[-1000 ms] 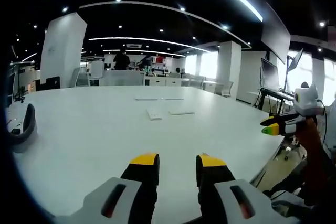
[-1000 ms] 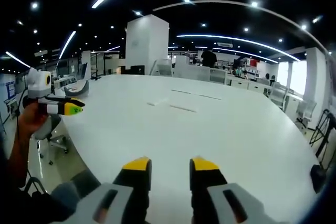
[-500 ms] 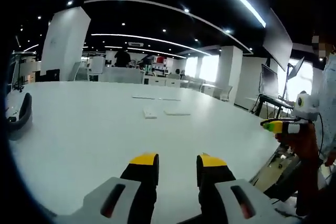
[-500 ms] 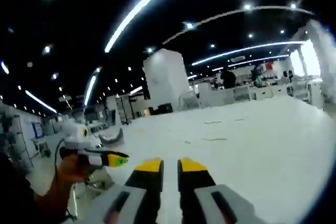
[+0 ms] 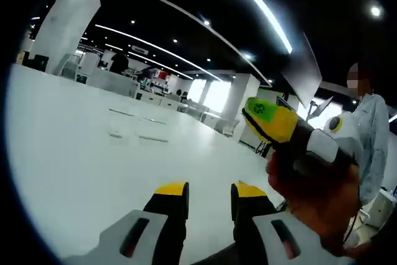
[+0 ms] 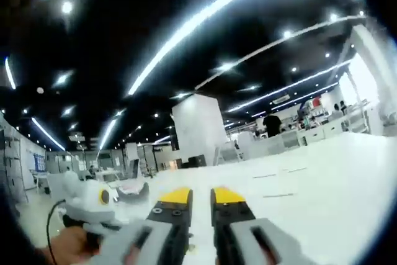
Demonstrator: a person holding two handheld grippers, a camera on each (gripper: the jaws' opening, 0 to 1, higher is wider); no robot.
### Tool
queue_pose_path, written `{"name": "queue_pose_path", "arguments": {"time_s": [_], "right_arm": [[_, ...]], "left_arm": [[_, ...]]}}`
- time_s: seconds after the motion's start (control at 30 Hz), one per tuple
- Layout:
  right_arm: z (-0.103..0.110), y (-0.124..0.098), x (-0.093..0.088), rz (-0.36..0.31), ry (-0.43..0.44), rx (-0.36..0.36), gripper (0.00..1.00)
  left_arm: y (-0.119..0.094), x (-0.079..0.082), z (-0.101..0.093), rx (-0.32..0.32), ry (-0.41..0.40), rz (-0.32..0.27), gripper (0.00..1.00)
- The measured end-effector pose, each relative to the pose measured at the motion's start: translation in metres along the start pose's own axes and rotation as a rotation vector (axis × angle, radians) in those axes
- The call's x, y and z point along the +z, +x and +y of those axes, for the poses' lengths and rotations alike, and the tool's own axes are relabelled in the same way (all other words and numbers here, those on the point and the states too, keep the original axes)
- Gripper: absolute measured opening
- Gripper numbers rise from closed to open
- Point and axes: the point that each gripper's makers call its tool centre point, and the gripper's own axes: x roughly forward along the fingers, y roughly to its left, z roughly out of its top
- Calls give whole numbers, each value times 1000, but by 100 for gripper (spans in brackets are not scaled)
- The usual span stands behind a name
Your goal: Locate the socket holder cover, grip the socket holder cover, clip it into the socket holder slot.
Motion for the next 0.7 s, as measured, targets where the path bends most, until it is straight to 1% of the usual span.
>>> {"name": "queue_pose_path", "arguments": {"time_s": [0.03, 0.07, 0.1, 0.13, 0.17, 0.2, 0.27, 0.33, 0.37, 0.43, 0.5, 0.57, 0.67, 0.7], "right_arm": [[-10, -6, -10, 71, -49, -25, 20], [-23, -13, -21, 139, -90, -67, 23], [-36, -18, -27, 186, -122, -113, 25], [-47, -23, -33, 232, -146, -141, 26], [-52, -24, -35, 250, -149, -151, 26], [-54, -25, -35, 251, -140, -153, 26], [-52, -22, -36, 254, -114, -127, 27], [-51, -20, -41, 278, -135, -129, 28], [-51, -20, -43, 290, -145, -134, 28], [-57, -27, -46, 316, -168, -155, 28], [-63, -31, -49, 332, -178, -174, 28], [-63, -36, -55, 339, -181, -181, 28], [-61, -37, -56, 352, -170, -174, 29], [-61, -37, -56, 355, -168, -174, 29]], "left_arm": [[-10, 0, 14, 65, 29, -3, 28], [-18, 1, 29, 129, 69, 5, 28], [-23, 1, 43, 172, 105, 27, 29], [-26, 0, 50, 195, 115, 46, 30], [-27, -1, 54, 196, 115, 59, 32], [-26, -1, 54, 188, 112, 59, 32], [-27, -3, 53, 185, 98, 52, 32], [-26, -5, 51, 179, 89, 52, 30], [-27, -7, 52, 183, 93, 59, 30], [-30, -8, 56, 197, 100, 59, 29], [-35, -7, 60, 219, 106, 56, 30], [-37, -5, 61, 230, 118, 52, 30], [-37, -5, 60, 233, 140, 55, 31], [-36, -3, 63, 234, 141, 58, 31]]}}
